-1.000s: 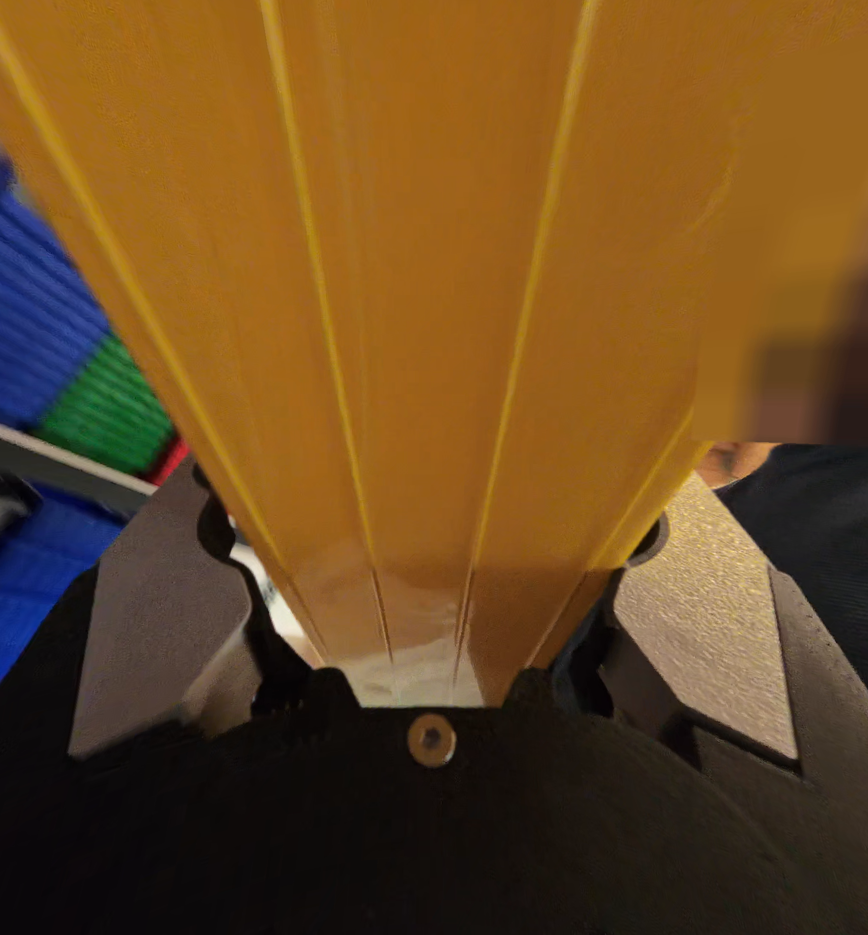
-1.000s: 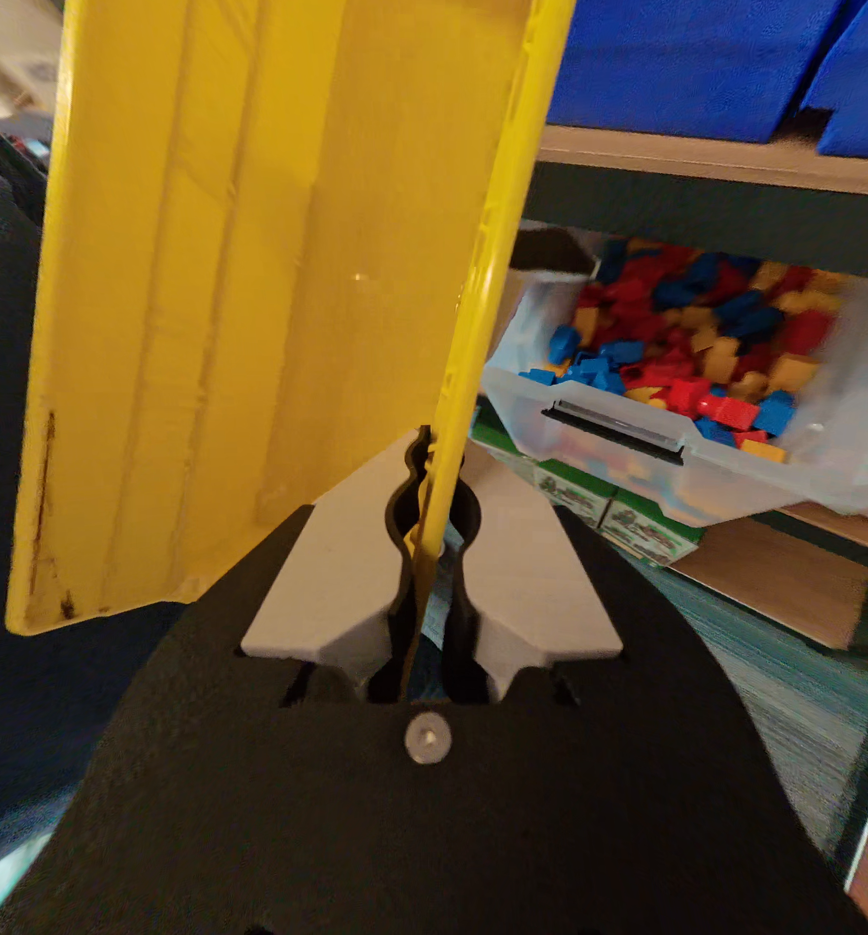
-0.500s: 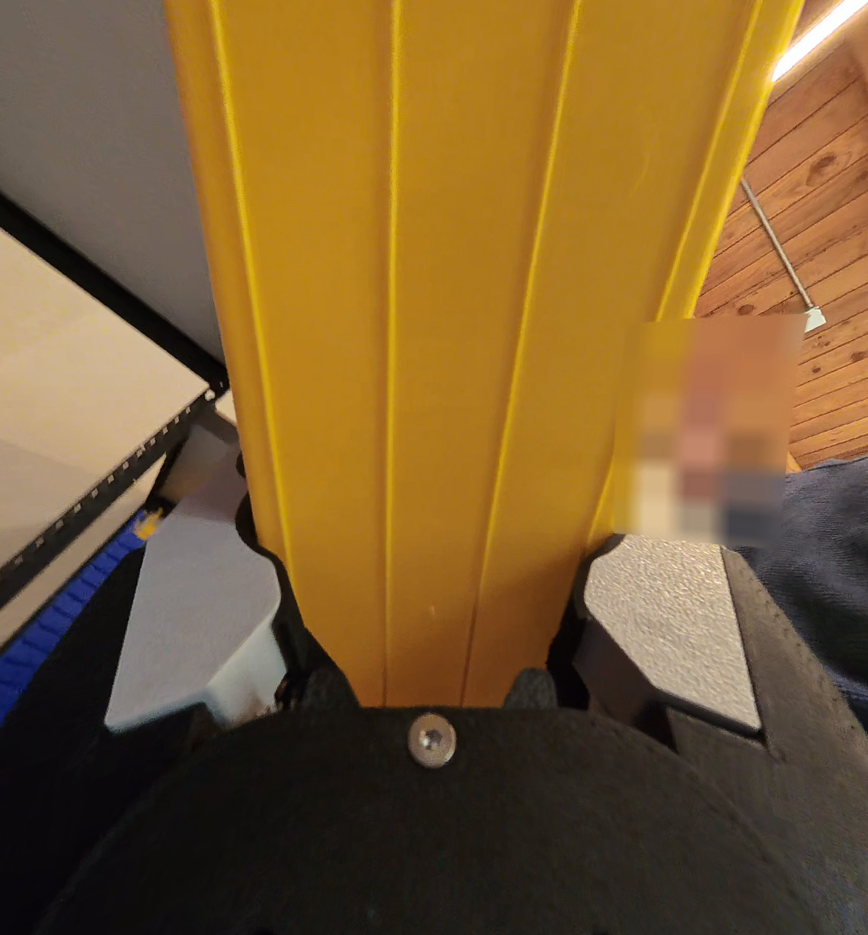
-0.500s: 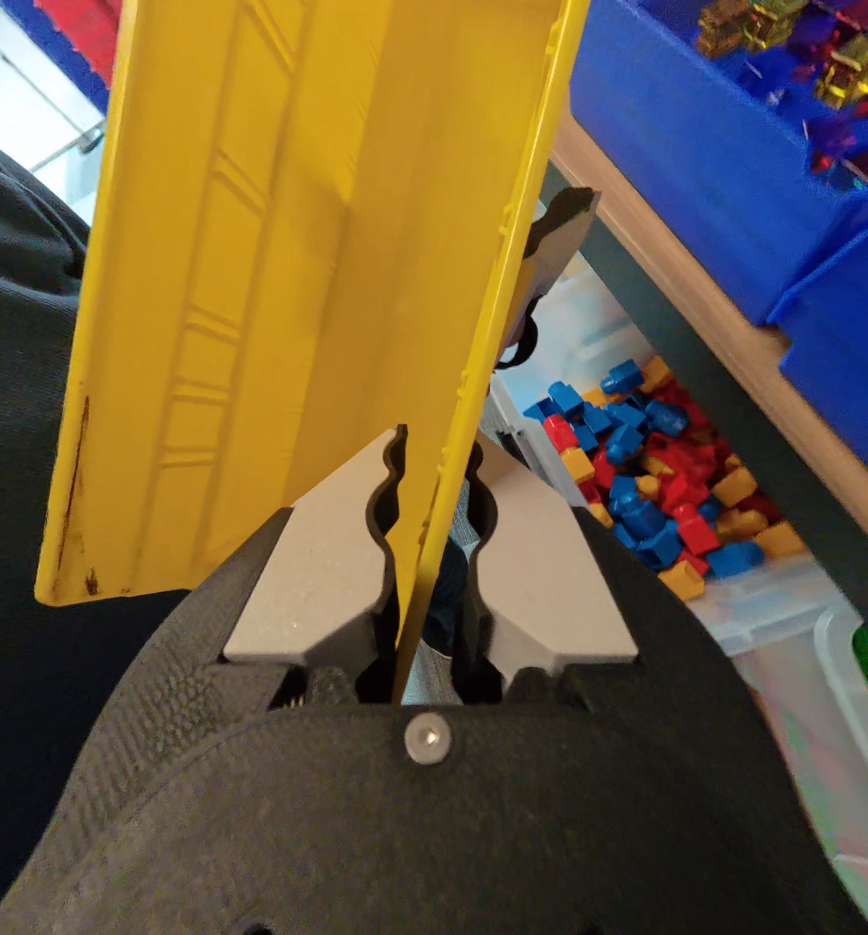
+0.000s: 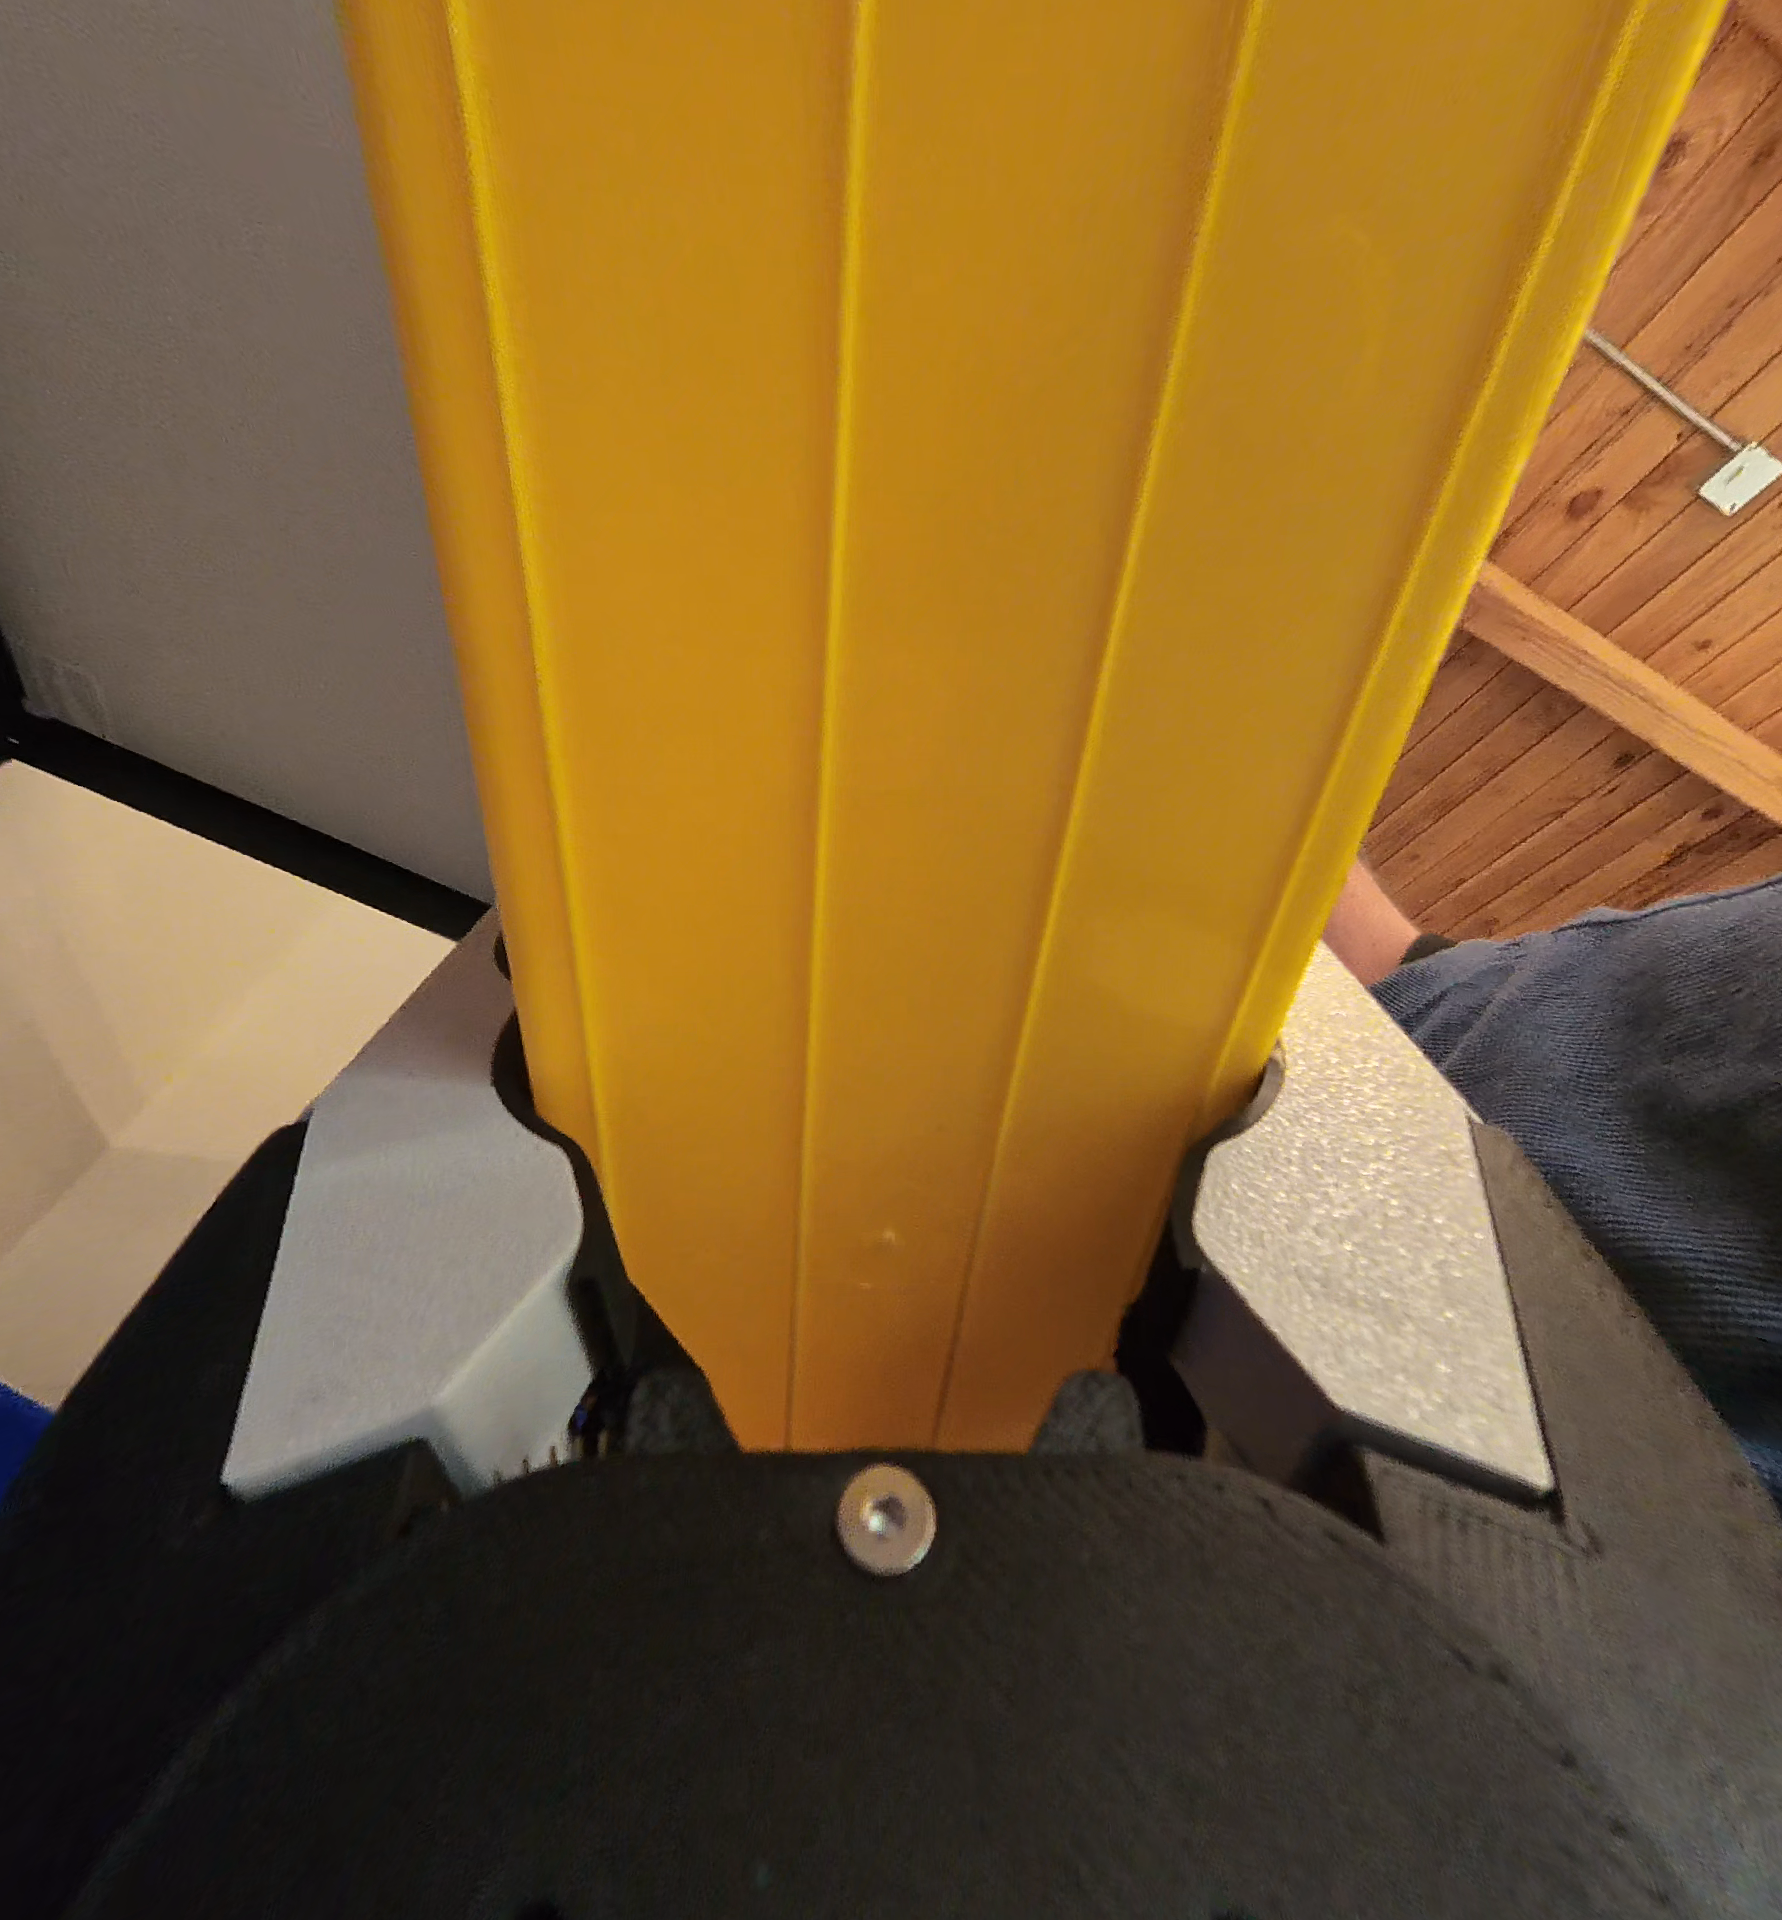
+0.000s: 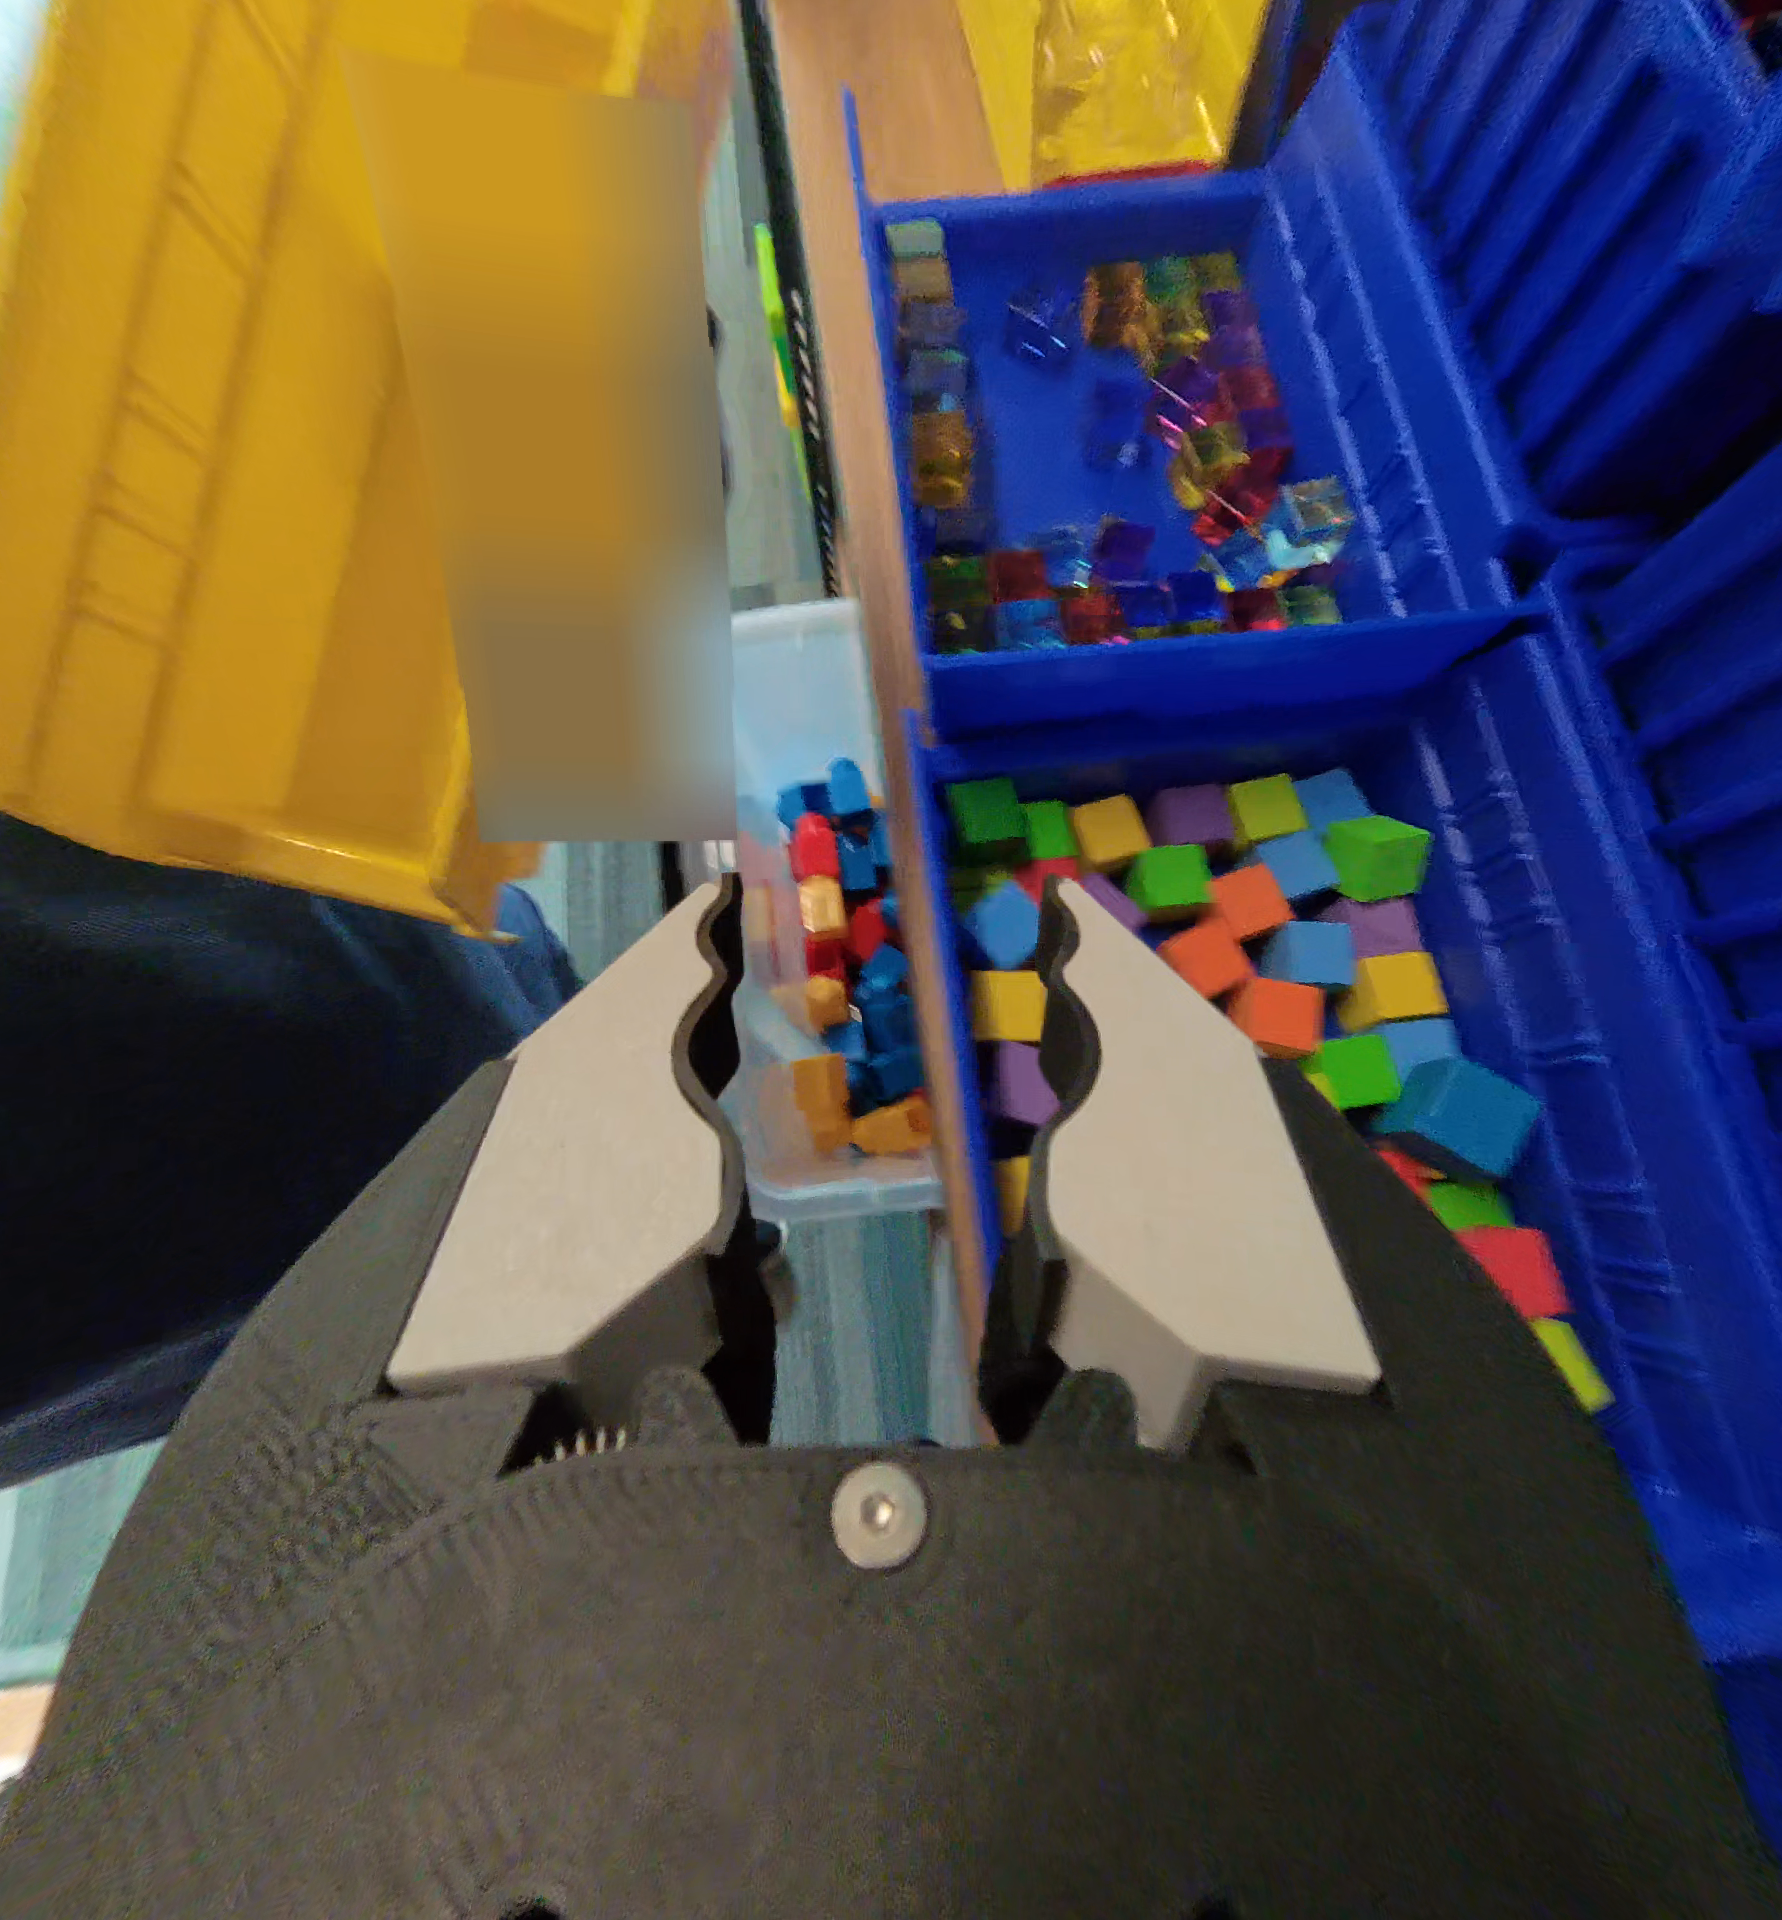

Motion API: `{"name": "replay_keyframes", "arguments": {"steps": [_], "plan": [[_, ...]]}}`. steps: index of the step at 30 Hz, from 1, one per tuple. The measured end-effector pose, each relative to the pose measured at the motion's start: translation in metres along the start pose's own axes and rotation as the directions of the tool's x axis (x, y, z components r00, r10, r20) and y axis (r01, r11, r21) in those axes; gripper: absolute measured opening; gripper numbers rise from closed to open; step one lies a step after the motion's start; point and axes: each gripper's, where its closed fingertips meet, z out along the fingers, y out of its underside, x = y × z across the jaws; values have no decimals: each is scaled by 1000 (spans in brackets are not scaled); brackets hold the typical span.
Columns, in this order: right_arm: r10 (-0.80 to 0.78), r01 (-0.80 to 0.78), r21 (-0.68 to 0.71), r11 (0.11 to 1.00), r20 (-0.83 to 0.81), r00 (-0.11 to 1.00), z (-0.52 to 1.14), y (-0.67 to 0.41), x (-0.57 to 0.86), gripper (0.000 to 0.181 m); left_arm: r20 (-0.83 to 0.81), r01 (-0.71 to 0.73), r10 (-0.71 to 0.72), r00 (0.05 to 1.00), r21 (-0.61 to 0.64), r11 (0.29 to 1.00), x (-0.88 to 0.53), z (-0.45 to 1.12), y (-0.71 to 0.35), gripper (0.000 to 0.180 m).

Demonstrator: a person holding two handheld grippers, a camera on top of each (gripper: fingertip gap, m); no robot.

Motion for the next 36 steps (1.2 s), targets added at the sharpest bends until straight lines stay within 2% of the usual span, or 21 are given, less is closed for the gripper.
{"name": "replay_keyframes", "arguments": {"steps": [4,7,10,12,13,15,18,20,21,23,26,29,30,33,36], "plan": [[-150,149,-150,977,3,989,22,18,56,62,14,-88,89,996,-20,996,-1,-4,4,126],[-193,241,-322,915,175,965,67,62,74,58,34,-156,157,987,-22,988,-1,-5,10,126],[-291,410,-409,815,322,901,99,97,80,72,42,-227,228,973,-18,974,2,-2,19,127],[-245,403,-342,849,421,874,113,90,67,74,55,-268,269,962,-29,963,1,-1,28,127],[-261,436,-346,831,450,854,117,94,66,81,61,-285,287,956,-32,958,1,0,33,127],[-263,477,-367,798,501,825,119,102,63,68,78,-316,317,945,-25,948,0,0,40,127],[-233,492,-431,757,525,819,108,113,72,93,103,-355,355,929,-16,935,0,0,50,127],[-194,473,-453,756,535,822,105,118,72,85,117,-382,382,917,-24,924,0,0,56,127],[-193,449,-451,772,507,840,109,115,75,91,121,-390,391,913,-26,920,-1,1,58,127],[-208,432,-409,804,488,848,118,108,75,83,125,-403,402,907,-22,915,-3,2,59,126],[-146,373,-409,833,487,861,131,109,71,89,128,-408,407,904,-25,913,-5,4,63,126],[-135,398,-391,830,551,823,123,109,67,52,128,-415,417,900,-41,909,-8,6,64,126],[-118,390,-398,831,558,821,121,109,72,49,127,-415,417,900,-41,909,-9,6,63,126],[-116,357,-380,853,528,841,117,103,92,48,122,-407,409,904,-43,913,-12,8,63,126],[-245,431,-375,821,451,858,119,101,96,67,129,-398,402,906,-59,916,-17,9,64,126]]}}
